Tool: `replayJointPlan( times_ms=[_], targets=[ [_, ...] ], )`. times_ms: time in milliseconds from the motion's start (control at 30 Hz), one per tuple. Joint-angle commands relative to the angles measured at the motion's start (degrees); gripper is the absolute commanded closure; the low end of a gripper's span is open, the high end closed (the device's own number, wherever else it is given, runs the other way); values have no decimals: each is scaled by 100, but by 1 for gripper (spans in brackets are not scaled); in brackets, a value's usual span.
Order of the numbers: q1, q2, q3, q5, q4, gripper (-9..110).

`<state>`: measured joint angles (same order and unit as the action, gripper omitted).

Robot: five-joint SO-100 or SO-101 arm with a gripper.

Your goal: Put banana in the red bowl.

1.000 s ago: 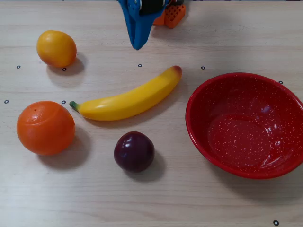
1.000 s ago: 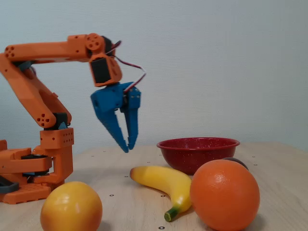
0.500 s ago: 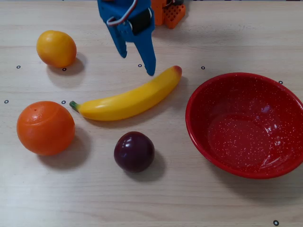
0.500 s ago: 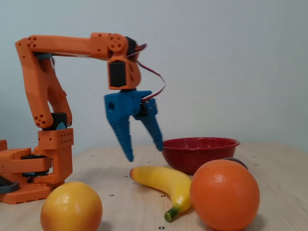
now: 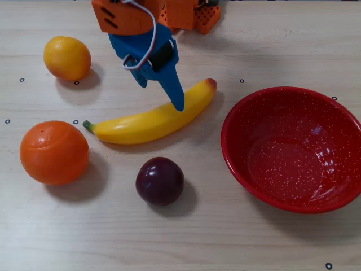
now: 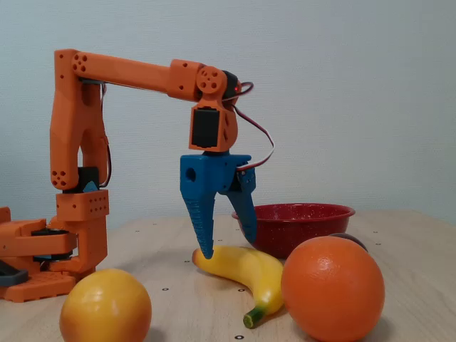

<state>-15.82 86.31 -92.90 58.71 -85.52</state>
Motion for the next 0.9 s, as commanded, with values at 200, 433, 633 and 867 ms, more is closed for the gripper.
replayJointPlan(
  times_ms=[200,433,633,867],
  targets=[
    [158,-299,861,53,-167,64],
    [308,-571,914,-53,-88,63],
    [448,-756,932,-246,114,62],
    [606,-949,958,-1081,431,62]
  ],
)
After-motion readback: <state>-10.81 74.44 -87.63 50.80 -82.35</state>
